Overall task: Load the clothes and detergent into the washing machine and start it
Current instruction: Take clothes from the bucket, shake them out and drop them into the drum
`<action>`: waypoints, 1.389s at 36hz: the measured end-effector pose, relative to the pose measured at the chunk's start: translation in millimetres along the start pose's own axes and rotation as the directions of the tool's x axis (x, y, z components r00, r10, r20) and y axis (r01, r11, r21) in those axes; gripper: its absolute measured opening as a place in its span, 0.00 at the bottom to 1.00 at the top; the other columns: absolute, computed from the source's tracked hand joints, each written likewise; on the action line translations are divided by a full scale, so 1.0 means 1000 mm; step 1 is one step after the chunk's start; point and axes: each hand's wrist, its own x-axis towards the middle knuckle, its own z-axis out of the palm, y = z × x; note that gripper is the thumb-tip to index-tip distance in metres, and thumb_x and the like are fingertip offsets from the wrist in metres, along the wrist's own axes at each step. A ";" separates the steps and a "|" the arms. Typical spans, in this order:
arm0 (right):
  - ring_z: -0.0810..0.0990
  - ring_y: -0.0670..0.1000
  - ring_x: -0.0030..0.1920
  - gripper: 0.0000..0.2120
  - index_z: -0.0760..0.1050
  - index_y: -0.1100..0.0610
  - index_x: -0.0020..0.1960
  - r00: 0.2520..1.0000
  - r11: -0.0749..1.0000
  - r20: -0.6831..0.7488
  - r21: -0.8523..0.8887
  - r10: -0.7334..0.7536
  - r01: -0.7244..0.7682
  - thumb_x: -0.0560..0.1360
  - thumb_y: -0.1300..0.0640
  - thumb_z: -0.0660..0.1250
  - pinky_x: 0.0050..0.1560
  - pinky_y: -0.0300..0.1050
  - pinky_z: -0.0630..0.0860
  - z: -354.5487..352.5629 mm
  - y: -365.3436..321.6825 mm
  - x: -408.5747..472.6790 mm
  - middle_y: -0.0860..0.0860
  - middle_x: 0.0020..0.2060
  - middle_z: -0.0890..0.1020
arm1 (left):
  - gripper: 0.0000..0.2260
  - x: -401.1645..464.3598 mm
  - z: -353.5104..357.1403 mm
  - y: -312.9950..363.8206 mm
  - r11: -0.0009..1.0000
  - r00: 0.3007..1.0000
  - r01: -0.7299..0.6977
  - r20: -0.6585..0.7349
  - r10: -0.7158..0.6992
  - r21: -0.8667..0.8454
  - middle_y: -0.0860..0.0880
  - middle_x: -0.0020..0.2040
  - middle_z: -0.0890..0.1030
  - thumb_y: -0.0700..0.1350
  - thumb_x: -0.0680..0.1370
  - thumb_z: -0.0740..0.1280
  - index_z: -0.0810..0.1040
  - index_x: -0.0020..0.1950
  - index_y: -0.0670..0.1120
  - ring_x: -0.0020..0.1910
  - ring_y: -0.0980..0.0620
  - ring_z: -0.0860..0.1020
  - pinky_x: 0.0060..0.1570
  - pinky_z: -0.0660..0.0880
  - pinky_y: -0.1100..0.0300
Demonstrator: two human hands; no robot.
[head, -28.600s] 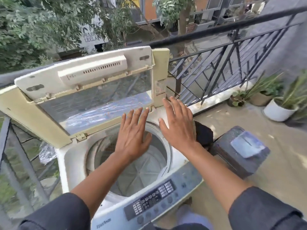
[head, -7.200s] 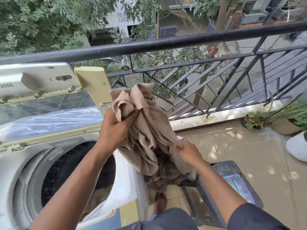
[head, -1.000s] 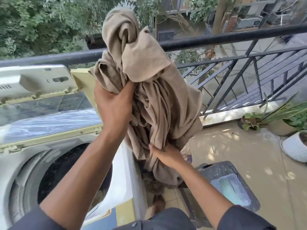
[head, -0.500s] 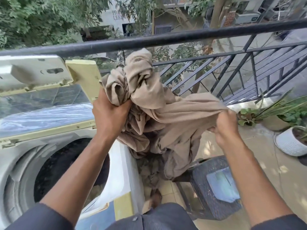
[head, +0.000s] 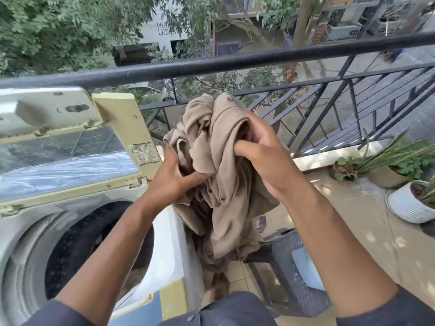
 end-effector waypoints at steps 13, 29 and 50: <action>0.79 0.62 0.63 0.25 0.75 0.57 0.68 0.996 0.994 0.018 0.078 -0.084 0.082 0.72 0.63 0.68 0.68 0.61 0.75 -0.002 0.036 -0.010 0.60 0.60 0.81 | 0.33 0.007 0.029 0.006 0.989 0.879 -0.002 -0.471 0.073 0.149 0.61 0.54 0.83 0.58 0.70 0.81 0.73 0.71 0.51 0.57 0.54 0.82 0.58 0.80 0.49; 0.77 0.59 0.68 0.53 0.64 0.47 0.74 0.794 0.633 -0.405 -0.480 0.454 -0.607 0.55 0.24 0.72 0.66 0.56 0.77 0.016 0.259 -0.021 0.53 0.67 0.79 | 0.28 0.008 0.016 0.051 0.989 0.816 -0.139 -0.571 0.088 -0.045 0.57 0.61 0.86 0.56 0.72 0.82 0.80 0.69 0.53 0.62 0.57 0.83 0.65 0.80 0.48; 0.76 0.47 0.41 0.15 0.79 0.53 0.48 0.842 0.980 -0.504 0.051 0.193 -0.194 0.67 0.58 0.57 0.39 0.40 0.70 -0.098 0.067 -0.018 0.50 0.41 0.82 | 0.34 0.004 0.008 0.006 0.973 0.830 0.151 -0.557 -0.027 0.177 0.51 0.62 0.83 0.66 0.70 0.78 0.72 0.71 0.53 0.61 0.42 0.81 0.60 0.78 0.44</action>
